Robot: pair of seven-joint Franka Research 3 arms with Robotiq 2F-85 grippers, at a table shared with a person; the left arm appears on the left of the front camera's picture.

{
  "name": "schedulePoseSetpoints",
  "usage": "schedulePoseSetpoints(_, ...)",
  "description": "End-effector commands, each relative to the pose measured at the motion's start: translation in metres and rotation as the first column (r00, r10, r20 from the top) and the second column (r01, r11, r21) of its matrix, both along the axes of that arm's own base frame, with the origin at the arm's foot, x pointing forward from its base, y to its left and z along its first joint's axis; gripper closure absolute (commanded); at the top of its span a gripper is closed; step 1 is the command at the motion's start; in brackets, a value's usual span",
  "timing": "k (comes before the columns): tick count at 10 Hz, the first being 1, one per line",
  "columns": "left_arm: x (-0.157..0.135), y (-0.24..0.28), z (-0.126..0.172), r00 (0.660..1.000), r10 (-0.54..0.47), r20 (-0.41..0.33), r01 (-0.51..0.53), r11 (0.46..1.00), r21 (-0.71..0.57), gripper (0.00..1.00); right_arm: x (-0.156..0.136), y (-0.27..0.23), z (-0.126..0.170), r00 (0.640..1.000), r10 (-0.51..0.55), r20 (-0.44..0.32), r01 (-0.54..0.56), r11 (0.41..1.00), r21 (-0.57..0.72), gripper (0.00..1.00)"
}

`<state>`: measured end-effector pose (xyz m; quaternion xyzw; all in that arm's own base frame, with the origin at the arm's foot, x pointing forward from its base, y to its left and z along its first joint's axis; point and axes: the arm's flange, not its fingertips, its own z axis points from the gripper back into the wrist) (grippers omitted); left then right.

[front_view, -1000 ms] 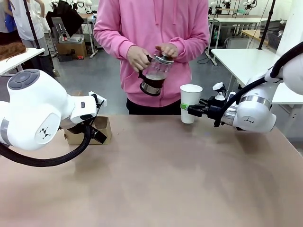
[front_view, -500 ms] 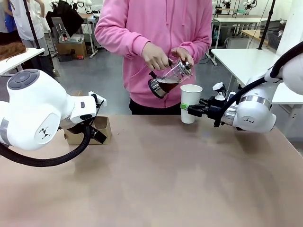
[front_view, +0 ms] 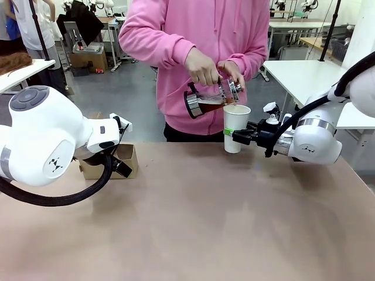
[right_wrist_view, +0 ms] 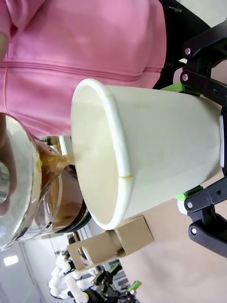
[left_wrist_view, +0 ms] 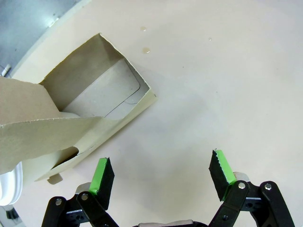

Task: Pour a drink into a cup and package it in a carrier.
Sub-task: When a person places the Paper Cup Lid on the 600 ml Paper Cup , lift the 600 ml Paper Cup.

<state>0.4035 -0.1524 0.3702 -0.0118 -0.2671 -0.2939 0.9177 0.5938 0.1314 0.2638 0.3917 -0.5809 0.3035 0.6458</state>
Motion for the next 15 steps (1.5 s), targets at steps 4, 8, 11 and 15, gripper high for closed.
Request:
schedulePoseSetpoints(4, -0.0001, 0.0005, 0.0004, 1.0, 0.0, 0.0, 0.0, 1.0, -0.003, 0.0, 0.0002, 0.0027, 0.0009, 1.0, -0.009, -0.003, 0.009, 1.0, -0.015, 0.2)
schedulePoseSetpoints(8, -0.0001, 0.0005, 0.0004, 1.0, 0.0, 0.0, 0.0, 1.0, -0.003, 0.0, 0.0002, 0.0027, 0.0009, 1.0, -0.009, -0.003, 0.009, 1.0, -0.015, 0.2)
schedulePoseSetpoints(11, -0.0001, 0.0005, 0.0004, 1.0, 0.0, 0.0, 0.0, 1.0, -0.003, 0.0, 0.0002, 0.0027, 0.0009, 1.0, -0.009, -0.003, 0.009, 1.0, -0.015, 0.2)
schedulePoseSetpoints(15, -0.0001, 0.0005, 0.0004, 1.0, 0.0, 0.0, 0.0, 1.0, -0.003, 0.0, 0.0002, 0.0027, 0.0009, 1.0, -0.009, -0.003, 0.009, 1.0, -0.015, 0.2)
